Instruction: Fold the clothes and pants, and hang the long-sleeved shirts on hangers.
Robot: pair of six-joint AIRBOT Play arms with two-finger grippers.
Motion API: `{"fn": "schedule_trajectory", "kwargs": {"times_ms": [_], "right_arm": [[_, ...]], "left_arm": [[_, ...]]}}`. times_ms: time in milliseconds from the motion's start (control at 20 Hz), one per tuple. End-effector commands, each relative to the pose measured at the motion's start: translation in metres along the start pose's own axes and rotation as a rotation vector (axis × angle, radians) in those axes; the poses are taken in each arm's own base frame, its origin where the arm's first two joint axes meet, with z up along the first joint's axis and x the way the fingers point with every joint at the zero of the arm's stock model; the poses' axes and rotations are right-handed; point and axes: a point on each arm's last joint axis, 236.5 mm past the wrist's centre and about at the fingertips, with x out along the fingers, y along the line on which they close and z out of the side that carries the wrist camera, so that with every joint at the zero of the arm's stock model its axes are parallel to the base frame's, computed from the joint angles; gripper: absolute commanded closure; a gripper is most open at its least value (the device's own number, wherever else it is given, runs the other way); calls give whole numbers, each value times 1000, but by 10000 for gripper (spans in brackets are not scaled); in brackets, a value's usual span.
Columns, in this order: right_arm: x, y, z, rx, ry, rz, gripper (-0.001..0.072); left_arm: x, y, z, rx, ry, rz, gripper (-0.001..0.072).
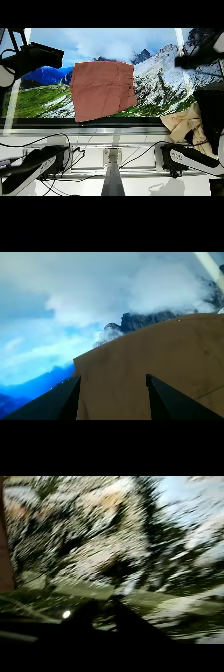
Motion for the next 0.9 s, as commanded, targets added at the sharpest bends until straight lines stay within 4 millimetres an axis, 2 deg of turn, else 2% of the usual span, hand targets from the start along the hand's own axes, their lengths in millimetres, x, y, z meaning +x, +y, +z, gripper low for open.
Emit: {"fn": "schedule_trajectory", "kwargs": {"times_ms": [0, 100, 250, 350, 400, 500, 550, 600, 700, 800, 850], "right_arm": [[70, 69, -45, 133, 128, 385, 111], [105, 83, -52, 224, 124, 434, 105], [143, 103, -74, 266, 236, 473, 117], [157, 124, -77, 307, 283, 543, 119], [162, 134, -77, 309, 294, 581, 154], [168, 143, -82, 275, 309, 604, 156], [170, 144, -84, 247, 309, 603, 156], [169, 145, -84, 227, 305, 609, 156], [170, 144, -83, 219, 296, 608, 183], [170, 144, -83, 198, 290, 611, 453], [170, 144, -83, 187, 287, 613, 679]], "left_arm": [[-1, -2, -15, 9, 63, -10, 225], [-5, 9, -44, 78, 190, 28, 285], [-24, 31, -106, 123, 465, 83, 292], [-42, 49, -149, 57, 626, 108, 292], [-49, 62, -166, 11, 671, 131, 293], [-60, 83, -203, -96, 739, 175, 292], [-64, 87, -222, -156, 769, 177, 292], [-63, 81, -241, -242, 790, 147, 292], [-56, 57, -273, -377, 816, 49, 291], [-52, 30, -304, -479, 870, -33, 292], [-51, 12, -317, -537, 901, -88, 291]]}}
